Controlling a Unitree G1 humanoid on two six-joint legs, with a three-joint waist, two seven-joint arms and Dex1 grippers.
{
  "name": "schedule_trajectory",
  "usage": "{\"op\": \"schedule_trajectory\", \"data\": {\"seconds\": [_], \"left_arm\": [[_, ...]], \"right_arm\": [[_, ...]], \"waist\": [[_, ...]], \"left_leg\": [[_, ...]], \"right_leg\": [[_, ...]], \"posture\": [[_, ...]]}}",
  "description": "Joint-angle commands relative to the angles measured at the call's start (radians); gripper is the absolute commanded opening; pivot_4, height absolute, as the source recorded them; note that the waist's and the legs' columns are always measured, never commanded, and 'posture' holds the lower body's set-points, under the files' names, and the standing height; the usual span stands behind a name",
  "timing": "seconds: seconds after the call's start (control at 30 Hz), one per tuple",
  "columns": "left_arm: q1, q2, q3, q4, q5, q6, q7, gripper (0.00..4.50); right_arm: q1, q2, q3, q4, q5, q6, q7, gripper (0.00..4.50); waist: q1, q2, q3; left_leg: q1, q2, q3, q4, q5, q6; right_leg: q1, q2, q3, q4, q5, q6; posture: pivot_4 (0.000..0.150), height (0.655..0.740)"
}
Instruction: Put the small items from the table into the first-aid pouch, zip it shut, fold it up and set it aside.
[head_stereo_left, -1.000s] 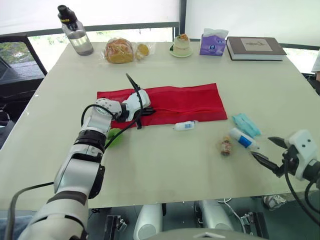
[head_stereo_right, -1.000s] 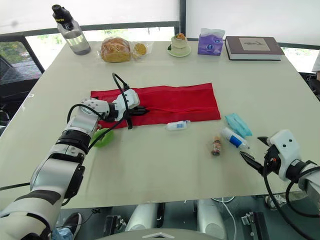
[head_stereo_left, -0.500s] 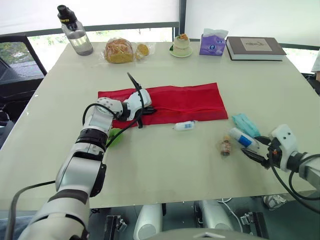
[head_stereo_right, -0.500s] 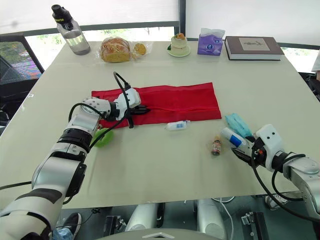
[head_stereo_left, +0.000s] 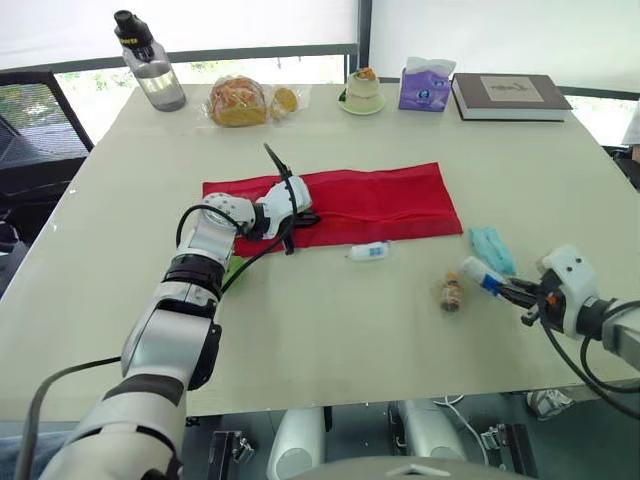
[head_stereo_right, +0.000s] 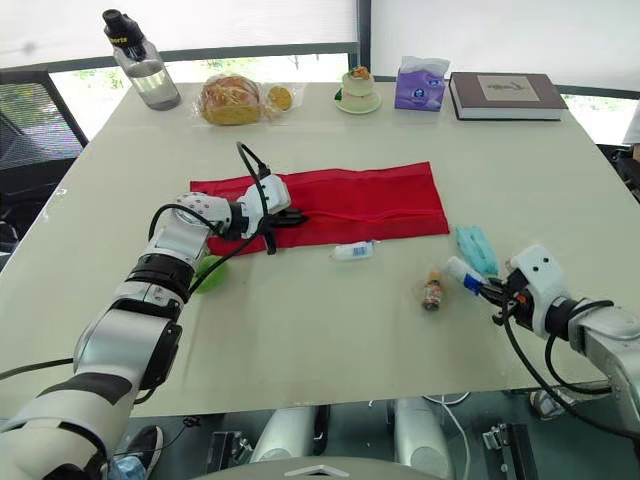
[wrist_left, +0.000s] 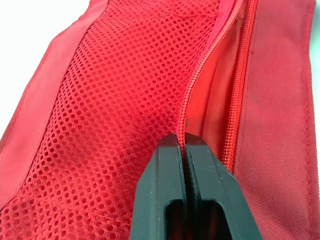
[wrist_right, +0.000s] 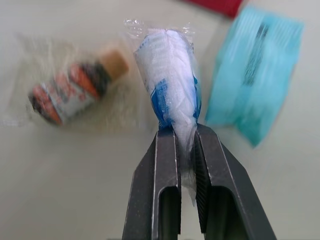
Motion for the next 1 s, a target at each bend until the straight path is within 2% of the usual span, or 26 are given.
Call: {"op": "schedule_trajectory", "data": {"seconds": [0.03, 0.2, 0.4, 0.67, 0.83, 1.0], "left_arm": [[-0.031, -0.02, 0.014, -0.046, -0.03, 0.041, -0.003, 0.0], [-0.038, -0.046, 0.009, -0.064, -0.031, 0.092, 0.01, 0.0], [-0.022, -0.109, -0.008, -0.128, -0.032, 0.141, 0.029, 0.0], [0.001, -0.208, -0.048, -0.197, -0.007, 0.158, 0.104, 0.0], [0.054, -0.259, -0.08, -0.302, -0.02, 0.186, 0.106, 0.0], [0.101, -0.262, -0.099, -0.385, -0.024, 0.216, 0.081, 0.0]], "right_arm": [[-0.115, -0.003, 0.014, -0.074, 0.038, 0.077, -0.042, 0.05], [-0.286, 0.054, 0.16, -0.044, 0.033, 0.14, -0.077, 0.05], [-0.529, 0.16, 0.388, 0.142, -0.065, 0.149, -0.098, 0.05], [-0.601, 0.241, 0.486, 0.32, -0.14, 0.145, -0.104, 0.05], [-0.605, 0.279, 0.483, 0.375, -0.183, 0.135, -0.128, 0.05], [-0.592, 0.347, 0.425, 0.407, -0.201, 0.132, -0.196, 0.05]], "waist": [[-0.001, 0.0, 0.0], [-0.001, 0.0, 0.0], [0.002, 0.0, 0.0], [0.002, 0.0, 0.0], [-0.001, 0.0, 0.0], [-0.002, 0.0, 0.0]], "left_leg": [[0.0, 0.0, 0.0, 0.0, 0.0, 0.0], [0.0, 0.0, 0.0, 0.0, 0.0, 0.0], [-0.001, 0.0, 0.0, 0.001, 0.0, 0.0], [-0.003, 0.0, -0.001, 0.001, 0.0, 0.0], [-0.003, 0.0, 0.0, 0.001, 0.0, 0.0], [0.0, 0.0, -0.001, 0.001, 0.0, 0.0]], "right_leg": [[0.0, 0.0, 0.0, 0.0, 0.0, 0.0], [0.0, 0.0, 0.0, 0.0, 0.0, 0.0], [0.0, 0.0, 0.0, 0.0, 0.0, 0.0], [-0.002, -0.001, -0.001, 0.0, 0.0, 0.0], [-0.002, -0.001, -0.001, 0.001, 0.0, 0.0], [0.0, 0.0, -0.001, 0.001, 0.0, 0.0]], "posture": [[0.15, 0.74], [0.15, 0.74], [0.15, 0.74], [0.15, 0.74], [0.15, 0.74], [0.15, 0.74]]}}
